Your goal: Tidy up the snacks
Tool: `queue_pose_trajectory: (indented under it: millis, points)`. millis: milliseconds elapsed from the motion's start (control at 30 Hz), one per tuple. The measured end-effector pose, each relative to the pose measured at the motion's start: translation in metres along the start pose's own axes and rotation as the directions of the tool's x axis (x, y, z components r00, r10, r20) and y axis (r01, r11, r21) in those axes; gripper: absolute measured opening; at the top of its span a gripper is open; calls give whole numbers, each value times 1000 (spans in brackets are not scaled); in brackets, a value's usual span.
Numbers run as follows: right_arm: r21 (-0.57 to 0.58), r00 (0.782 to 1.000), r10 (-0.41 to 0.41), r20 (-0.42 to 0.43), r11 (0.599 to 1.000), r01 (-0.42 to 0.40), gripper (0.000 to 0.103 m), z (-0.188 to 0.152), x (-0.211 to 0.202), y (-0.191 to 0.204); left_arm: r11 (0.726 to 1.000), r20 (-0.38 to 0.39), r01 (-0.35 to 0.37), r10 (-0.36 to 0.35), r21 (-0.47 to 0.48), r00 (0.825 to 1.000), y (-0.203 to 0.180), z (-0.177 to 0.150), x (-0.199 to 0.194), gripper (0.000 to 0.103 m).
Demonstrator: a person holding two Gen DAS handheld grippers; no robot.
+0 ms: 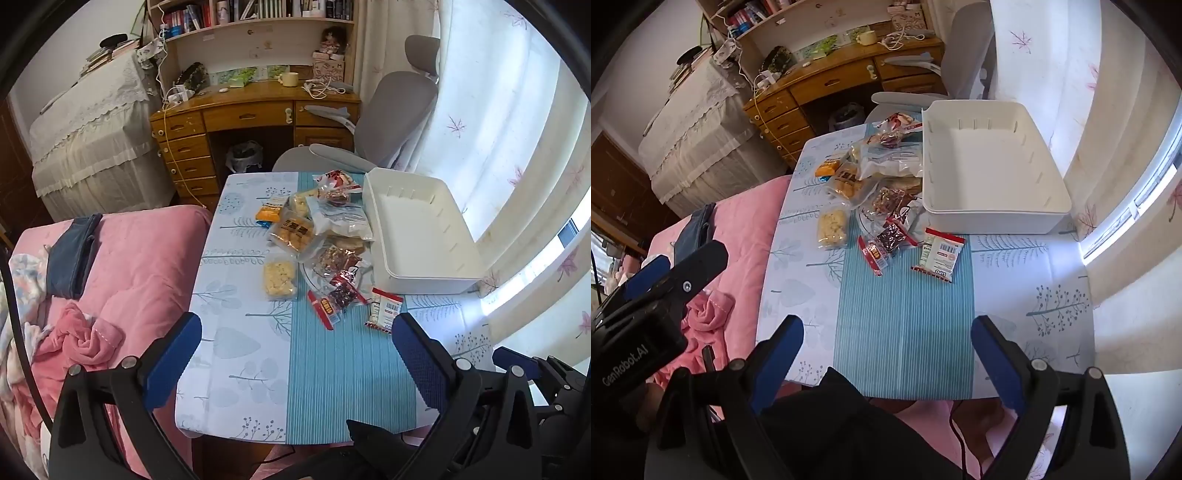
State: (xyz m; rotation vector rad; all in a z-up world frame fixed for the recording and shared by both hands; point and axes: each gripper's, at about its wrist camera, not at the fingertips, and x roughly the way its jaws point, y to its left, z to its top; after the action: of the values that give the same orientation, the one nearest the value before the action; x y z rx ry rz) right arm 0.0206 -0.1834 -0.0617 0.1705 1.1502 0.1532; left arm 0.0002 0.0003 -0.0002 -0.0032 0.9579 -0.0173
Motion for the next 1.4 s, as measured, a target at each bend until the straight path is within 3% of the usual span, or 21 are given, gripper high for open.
queue_pose_trajectory:
  millis: [433, 533, 967, 1400]
  points:
    - [8, 1000, -11, -12, 1000, 11, 93, 6, 7, 0, 1000, -8, 13, -13, 8, 1000, -23, 5, 13, 102]
    - [10, 1000, -13, -15, 1000, 13, 93, 6, 6, 0, 999, -2, 37, -37, 0, 999, -6, 7, 12, 102]
    - [-1, 1000, -17, -20, 1000, 17, 93, 8, 8, 3, 998, 13, 69, -69, -15, 998, -5, 10, 9, 102]
    - [-32, 999, 24, -32, 999, -25, 93, 10, 8, -7, 997, -7, 47, -48, -58, 999, -14, 6, 8, 102]
